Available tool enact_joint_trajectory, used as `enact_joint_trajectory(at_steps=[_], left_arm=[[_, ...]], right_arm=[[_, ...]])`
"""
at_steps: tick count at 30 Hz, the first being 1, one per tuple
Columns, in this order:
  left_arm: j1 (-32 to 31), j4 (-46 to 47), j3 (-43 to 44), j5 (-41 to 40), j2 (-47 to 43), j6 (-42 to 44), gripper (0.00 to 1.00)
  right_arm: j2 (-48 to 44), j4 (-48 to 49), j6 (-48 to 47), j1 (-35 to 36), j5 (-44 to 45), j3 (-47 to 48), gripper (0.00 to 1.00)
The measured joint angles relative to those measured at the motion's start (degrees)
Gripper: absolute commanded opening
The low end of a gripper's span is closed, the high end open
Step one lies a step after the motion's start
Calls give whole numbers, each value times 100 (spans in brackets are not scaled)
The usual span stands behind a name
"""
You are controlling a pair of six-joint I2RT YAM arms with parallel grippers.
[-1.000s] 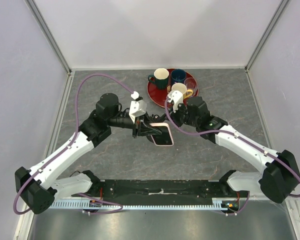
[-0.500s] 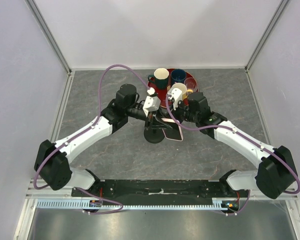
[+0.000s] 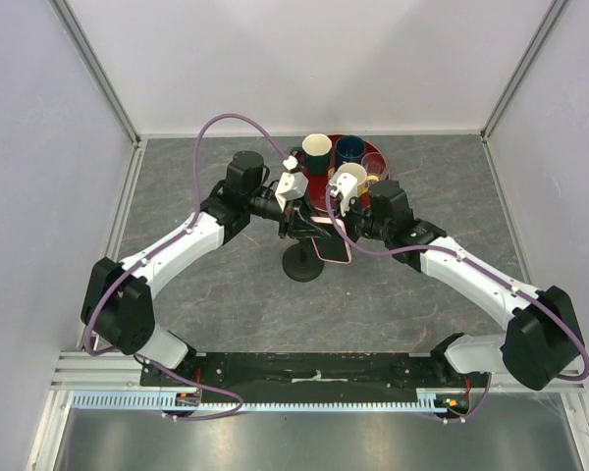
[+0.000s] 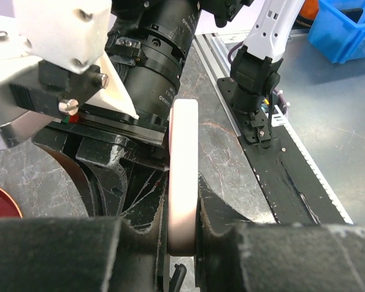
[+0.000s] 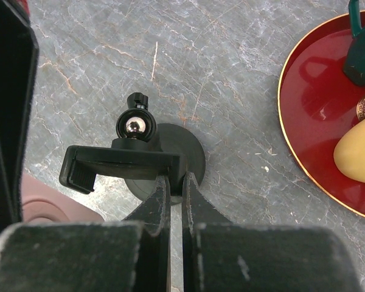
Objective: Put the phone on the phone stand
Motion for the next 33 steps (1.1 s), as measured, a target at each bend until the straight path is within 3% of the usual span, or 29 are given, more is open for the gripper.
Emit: enact_joint_trajectory(at_steps=[33], left_arm=[[146, 46, -501, -385, -94, 577, 2]], right_arm=[[9, 127, 111, -46, -138, -44, 0]])
